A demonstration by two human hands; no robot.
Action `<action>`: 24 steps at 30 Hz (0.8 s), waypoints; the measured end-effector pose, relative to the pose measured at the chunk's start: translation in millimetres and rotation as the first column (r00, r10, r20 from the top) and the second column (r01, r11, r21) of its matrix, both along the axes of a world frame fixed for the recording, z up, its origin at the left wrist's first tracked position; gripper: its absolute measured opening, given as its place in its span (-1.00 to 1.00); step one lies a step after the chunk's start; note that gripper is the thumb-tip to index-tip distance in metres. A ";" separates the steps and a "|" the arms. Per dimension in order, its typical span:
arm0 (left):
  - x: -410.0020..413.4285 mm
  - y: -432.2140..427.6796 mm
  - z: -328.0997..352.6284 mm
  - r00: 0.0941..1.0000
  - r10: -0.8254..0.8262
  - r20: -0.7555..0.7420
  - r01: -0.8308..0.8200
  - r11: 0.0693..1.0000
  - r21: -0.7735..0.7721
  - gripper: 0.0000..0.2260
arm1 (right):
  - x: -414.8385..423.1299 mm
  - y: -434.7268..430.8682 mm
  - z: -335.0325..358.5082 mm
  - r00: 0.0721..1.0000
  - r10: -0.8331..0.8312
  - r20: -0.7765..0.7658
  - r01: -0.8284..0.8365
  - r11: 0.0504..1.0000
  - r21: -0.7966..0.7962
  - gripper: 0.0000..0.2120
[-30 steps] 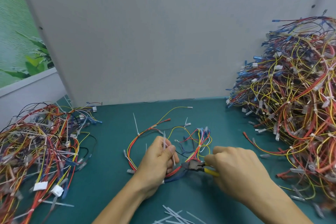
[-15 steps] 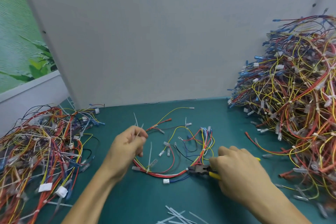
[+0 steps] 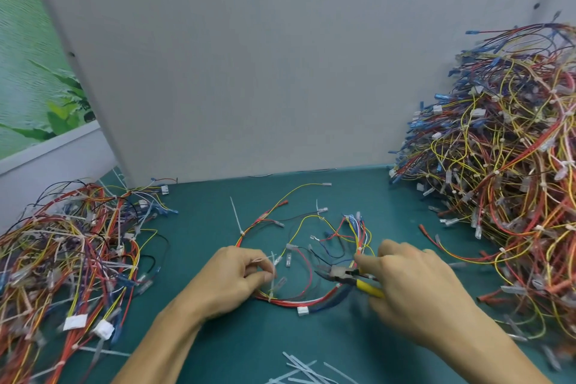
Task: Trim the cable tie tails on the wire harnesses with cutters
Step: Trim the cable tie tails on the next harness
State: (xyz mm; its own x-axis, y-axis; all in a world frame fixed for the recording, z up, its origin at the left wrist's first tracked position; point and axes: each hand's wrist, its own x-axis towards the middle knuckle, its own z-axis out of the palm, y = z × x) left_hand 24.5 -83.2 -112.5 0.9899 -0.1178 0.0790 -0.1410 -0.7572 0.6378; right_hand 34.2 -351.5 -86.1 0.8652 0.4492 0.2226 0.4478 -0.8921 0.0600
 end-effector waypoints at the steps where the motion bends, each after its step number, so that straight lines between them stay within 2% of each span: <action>1: -1.2 -5.6 -0.2 1.000 -0.027 0.000 0.027 0.999 -0.034 -0.87 | -1.3 0.8 -0.2 1.000 0.001 0.007 -0.001 1.000 0.000 -0.72; 7: -1.6 -32.6 -6.1 0.993 -0.098 0.063 0.103 0.991 -0.081 -0.91 | -4.7 7.9 -4.1 0.998 0.023 0.062 -0.018 0.997 -0.072 -0.82; 9: -1.0 -31.8 -7.0 0.993 -0.097 0.068 0.104 0.989 -0.104 -0.90 | -8.3 14.3 -5.6 0.996 0.087 0.033 -0.084 0.994 -0.070 -0.81; 12: 0.9 -27.1 -8.1 0.997 -0.063 0.050 0.071 0.984 -0.163 -0.88 | -9.2 18.1 -6.8 0.985 0.171 0.024 -0.168 0.981 -0.099 -0.72; 15: 0.5 -25.1 -6.9 0.997 -0.070 -0.012 0.065 0.965 -0.253 -0.92 | -10.5 17.2 -8.5 0.981 0.193 -0.018 -0.194 0.979 -0.060 -0.84; 17: -1.6 -23.9 -5.6 0.991 -0.116 -0.062 0.090 0.941 -0.327 -0.89 | -6.9 13.4 -15.1 0.972 0.235 -0.016 -0.235 0.970 -0.059 -0.81; 20: -1.6 -22.1 -5.6 0.984 -0.171 -0.056 0.150 0.952 -0.267 -0.81 | -7.7 15.8 -15.5 0.969 0.236 -0.076 -0.242 0.966 -0.093 -0.78; 24: -0.4 -26.4 -4.8 0.983 -0.185 -0.018 0.179 0.965 -0.190 -0.97 | -9.0 18.5 -17.7 0.970 0.221 -0.101 -0.230 0.969 -0.088 -0.77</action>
State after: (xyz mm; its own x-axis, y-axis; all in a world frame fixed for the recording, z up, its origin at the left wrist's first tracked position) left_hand 24.1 -109.6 -117.3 0.9557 -0.2825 0.0825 -0.2405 -0.5880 0.7723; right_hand 25.2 -333.0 -103.8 0.7535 0.6507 0.0940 0.6441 -0.7592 0.0932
